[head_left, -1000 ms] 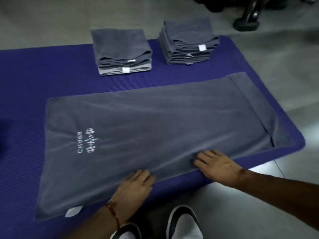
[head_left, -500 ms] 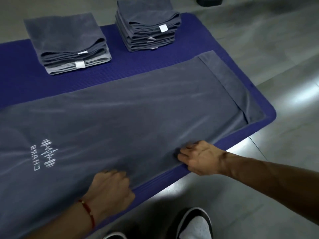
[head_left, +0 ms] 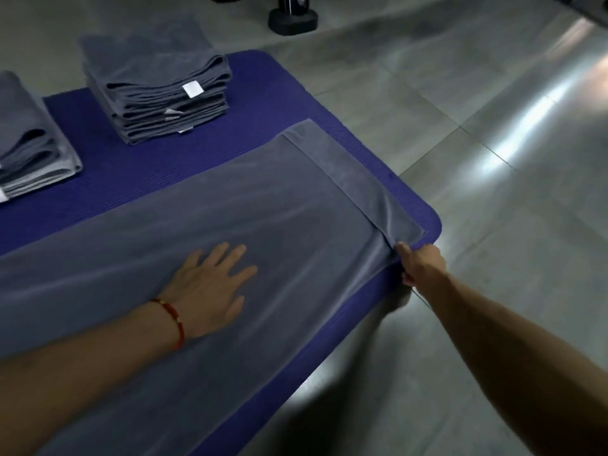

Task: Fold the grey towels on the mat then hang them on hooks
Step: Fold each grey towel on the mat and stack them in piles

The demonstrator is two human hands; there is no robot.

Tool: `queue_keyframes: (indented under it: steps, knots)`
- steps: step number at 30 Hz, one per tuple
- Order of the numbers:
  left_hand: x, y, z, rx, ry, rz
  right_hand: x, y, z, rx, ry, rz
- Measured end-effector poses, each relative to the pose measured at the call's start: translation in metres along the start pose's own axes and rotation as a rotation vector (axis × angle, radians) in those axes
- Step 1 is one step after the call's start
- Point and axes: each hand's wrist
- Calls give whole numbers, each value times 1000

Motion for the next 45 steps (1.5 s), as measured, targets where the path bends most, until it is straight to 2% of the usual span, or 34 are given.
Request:
queue_keyframes:
  steps: [3, 7, 9, 10, 12, 15, 18, 21, 25, 29, 31, 35, 40, 45]
  knots:
    - [8, -4, 43, -93, -118, -63, 4, -4, 10, -34, -47, -35]
    - [16, 22, 76, -262, -149, -80, -10, -15, 21, 24, -10, 32]
    - [26, 35, 81, -313, -170, -151, -12, -16, 26, 5, -62, 0]
    - [31, 39, 81, -326, -191, -180, -10, -13, 29, -62, -143, -53]
    - [37, 40, 77, -337, -235, -171, -2, 7, 35, -318, -277, -166]
    - [41, 38, 77, -391, -221, -162, 28, 67, 51, -759, -141, -359]
    - [41, 39, 78, -497, -244, -191, 82, 152, 72, -1010, -15, -518]
    - [45, 39, 77, -505, -272, -191, 129, 228, 98, -1084, 93, -696]
    - [43, 39, 78, -501, -272, -194, 152, 282, 121, -1079, 178, -866]
    - [42, 38, 77, -504, -272, -178, 146, 312, 121, -1173, 97, -994]
    - [41, 38, 77, -504, -264, -175, 151, 310, 125, -1163, 12, -961]
    - [42, 39, 77, -503, -270, -189, 185, 253, 96, -983, -109, -737]
    - [45, 40, 77, -483, -260, -171, 200, 138, -8, -803, -52, -557]
    - [46, 39, 82, -520, -244, -176, 201, 57, -115, -819, -41, -585]
Point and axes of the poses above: each hand's wrist, its own z-axis towards the middle knuckle, its own x-axis out of the palm, y = z × x, and after that the axes turned 6 degrees about -x, right-handed
